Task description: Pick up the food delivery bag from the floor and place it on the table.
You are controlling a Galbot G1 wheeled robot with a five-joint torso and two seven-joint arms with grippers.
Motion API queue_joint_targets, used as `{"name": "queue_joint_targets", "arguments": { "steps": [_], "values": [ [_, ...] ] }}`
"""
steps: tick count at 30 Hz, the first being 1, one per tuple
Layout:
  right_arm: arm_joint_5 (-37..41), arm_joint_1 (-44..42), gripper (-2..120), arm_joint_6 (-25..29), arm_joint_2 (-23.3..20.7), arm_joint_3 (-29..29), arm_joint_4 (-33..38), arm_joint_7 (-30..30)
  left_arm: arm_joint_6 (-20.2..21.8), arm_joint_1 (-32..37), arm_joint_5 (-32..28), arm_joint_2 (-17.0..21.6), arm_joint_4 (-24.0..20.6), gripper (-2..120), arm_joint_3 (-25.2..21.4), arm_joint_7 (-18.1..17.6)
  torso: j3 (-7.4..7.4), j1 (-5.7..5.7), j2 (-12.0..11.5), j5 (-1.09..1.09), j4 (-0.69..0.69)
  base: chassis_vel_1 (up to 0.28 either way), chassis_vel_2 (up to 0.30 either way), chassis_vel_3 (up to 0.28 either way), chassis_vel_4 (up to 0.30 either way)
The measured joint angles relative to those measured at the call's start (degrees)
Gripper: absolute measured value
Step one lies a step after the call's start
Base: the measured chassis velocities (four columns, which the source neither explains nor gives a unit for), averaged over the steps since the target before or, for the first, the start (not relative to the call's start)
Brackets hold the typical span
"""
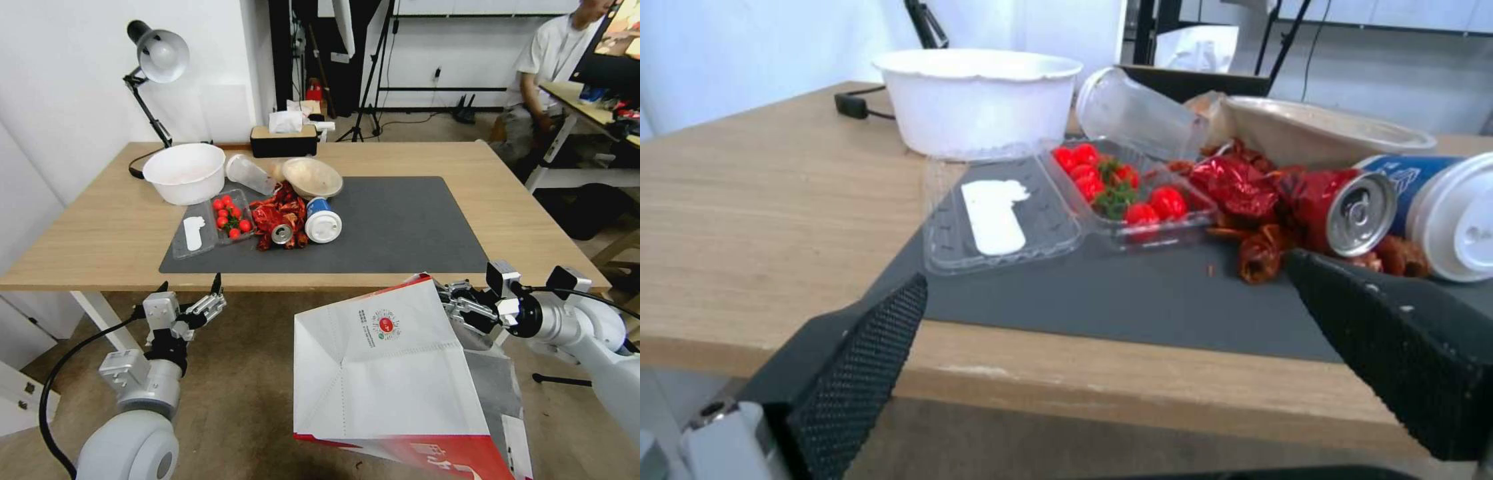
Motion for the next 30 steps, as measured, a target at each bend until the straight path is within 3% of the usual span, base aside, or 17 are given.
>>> {"name": "queue_joint_targets", "arguments": {
  "steps": [22,30],
  "values": [
    [0.1,-0.6,0,0.0,-0.2,0.4,0.4,0.0,0.0,0.4,-0.2,0.1,-0.2,100,-0.3,0.3,3.56,2.83,6.4,0.00,0.00,0.000,0.000,0.000,0.000],
    [0.4,-0.7,0,0.0,-0.8,0.7,0.4,0.0,-2.2,0.6,-1.4,0.3,0.0,100,-0.6,0.0,4.57,3.60,8.2,0.00,0.01,0.000,0.000,0.000,0.000]
  ]
}}
